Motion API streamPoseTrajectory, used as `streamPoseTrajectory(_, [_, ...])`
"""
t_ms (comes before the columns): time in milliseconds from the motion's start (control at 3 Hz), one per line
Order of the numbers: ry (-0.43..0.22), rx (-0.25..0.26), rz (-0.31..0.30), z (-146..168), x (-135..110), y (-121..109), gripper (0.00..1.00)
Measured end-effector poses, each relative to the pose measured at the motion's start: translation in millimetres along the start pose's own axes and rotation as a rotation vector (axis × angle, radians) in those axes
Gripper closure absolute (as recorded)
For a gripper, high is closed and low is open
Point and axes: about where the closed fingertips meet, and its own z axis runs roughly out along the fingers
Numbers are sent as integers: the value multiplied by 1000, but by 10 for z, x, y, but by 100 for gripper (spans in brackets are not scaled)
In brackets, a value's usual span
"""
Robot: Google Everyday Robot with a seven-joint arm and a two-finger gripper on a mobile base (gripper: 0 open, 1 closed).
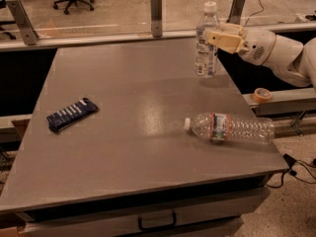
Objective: Place blue plastic bottle upright
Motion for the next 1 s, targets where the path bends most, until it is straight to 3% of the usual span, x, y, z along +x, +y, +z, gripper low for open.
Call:
streamPoseTrajectory(333, [-54, -24, 20, -72, 76, 12, 100])
streamPoseTrajectory(1000, [-87, -58, 39, -168, 221, 4, 59])
